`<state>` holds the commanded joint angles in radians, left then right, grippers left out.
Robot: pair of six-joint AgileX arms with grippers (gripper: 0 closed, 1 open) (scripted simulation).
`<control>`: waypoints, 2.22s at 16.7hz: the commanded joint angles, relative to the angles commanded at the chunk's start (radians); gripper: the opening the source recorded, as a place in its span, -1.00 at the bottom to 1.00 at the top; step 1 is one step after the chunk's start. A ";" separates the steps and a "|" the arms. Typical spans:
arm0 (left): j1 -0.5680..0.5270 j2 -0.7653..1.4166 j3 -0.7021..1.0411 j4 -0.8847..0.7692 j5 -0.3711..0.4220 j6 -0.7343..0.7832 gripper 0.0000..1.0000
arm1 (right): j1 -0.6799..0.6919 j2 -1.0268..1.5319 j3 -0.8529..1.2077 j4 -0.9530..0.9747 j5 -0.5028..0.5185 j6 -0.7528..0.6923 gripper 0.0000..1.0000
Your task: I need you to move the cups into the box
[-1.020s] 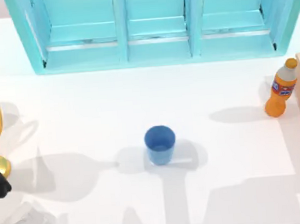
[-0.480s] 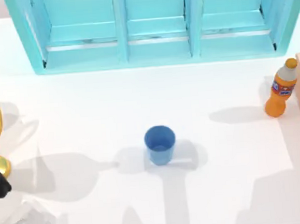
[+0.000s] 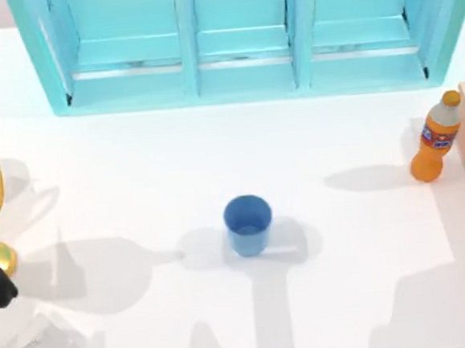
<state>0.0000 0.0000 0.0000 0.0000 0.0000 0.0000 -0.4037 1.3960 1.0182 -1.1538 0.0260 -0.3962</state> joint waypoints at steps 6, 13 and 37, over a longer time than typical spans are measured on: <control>0.000 0.000 0.000 0.000 0.000 0.000 1.00 | 0.000 0.000 0.000 0.000 0.000 0.000 0.51; 0.000 0.000 0.000 0.000 0.000 0.000 1.00 | 0.000 0.000 0.000 0.000 0.000 0.000 1.00; 0.000 0.000 0.000 0.000 0.000 0.000 1.00 | 0.006 0.030 0.424 -0.394 0.000 0.004 1.00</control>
<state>0.0000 0.0000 0.0000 0.0000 0.0000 0.0000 -0.3975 1.4265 1.4418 -1.5479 0.0257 -0.3920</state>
